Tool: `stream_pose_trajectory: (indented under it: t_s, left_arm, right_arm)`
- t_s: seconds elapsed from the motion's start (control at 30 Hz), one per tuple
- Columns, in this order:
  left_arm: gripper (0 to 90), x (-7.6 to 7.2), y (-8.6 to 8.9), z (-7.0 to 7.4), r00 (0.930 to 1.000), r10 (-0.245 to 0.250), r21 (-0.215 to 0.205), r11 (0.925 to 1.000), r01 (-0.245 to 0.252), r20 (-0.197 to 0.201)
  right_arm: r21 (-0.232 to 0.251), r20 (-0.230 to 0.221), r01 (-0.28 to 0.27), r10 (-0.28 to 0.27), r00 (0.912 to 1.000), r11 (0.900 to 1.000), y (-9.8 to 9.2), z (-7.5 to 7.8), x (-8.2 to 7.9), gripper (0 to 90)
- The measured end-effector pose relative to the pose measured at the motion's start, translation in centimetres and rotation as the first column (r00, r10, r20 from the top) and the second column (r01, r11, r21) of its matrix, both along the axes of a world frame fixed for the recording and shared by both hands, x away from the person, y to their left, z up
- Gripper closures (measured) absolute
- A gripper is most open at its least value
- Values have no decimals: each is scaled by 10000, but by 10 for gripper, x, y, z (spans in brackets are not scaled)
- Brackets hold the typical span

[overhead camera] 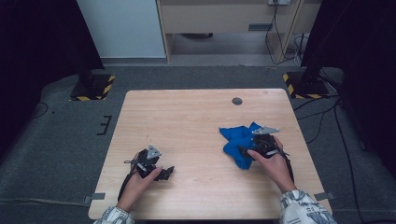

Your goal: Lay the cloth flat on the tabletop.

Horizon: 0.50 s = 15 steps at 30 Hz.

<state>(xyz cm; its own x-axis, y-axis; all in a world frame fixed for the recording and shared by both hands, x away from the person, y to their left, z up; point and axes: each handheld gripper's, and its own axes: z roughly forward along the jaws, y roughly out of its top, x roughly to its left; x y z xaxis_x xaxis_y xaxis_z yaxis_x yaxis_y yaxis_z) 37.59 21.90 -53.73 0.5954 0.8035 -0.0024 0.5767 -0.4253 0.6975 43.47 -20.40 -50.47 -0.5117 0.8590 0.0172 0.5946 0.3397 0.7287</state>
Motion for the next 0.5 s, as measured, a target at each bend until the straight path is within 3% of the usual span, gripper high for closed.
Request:
stream_pose_trajectory:
  t_s: [0.1,0.13,0.23,0.27,0.3,0.33,0.37,0.4,0.43,0.47,0.5]
  left_arm:
    - [0,0,0,0,10000,-18,2,10000,18,2]
    - [0,0,0,0,10000,-17,1,10000,17,0]
    - [0,0,0,0,10000,-18,3,10000,18,1]
    - [0,0,0,0,10000,-16,1,10000,16,1]
    - [0,0,0,0,10000,-19,2,10000,19,2]
    - [0,0,0,0,10000,-19,2,10000,19,2]
    - [0,0,0,0,10000,-17,1,10000,17,0]
    - [0,0,0,0,10000,-17,1,10000,17,0]
    - [0,0,0,0,10000,-20,5,10000,20,-1]
    - [0,0,0,0,10000,-16,3,10000,16,1]
    - [0,0,0,0,10000,-18,3,10000,18,1]
  right_arm:
    - [-17,-194,-25,24,9998,10000,2,-5,4,107]
    - [-85,-354,-37,33,9994,10000,4,-11,6,163]
    - [-273,-493,-60,47,9988,9996,6,-17,7,210]
    - [-342,-429,-35,20,9991,9994,6,-19,7,245]
    - [-424,-284,-63,51,9996,9991,6,-20,6,338]
    - [-424,-284,-63,51,9996,9991,6,-20,6,338]
    - [-470,-181,-222,214,9996,9986,5,-19,5,464]
    - [-470,-181,-222,214,9996,9986,5,-19,5,464]
    - [-476,-130,-170,164,9998,9987,5,-19,5,541]
    - [-476,-130,-170,164,9998,9987,5,-19,5,541]
    - [-512,-60,-228,225,9997,9984,6,-18,4,610]
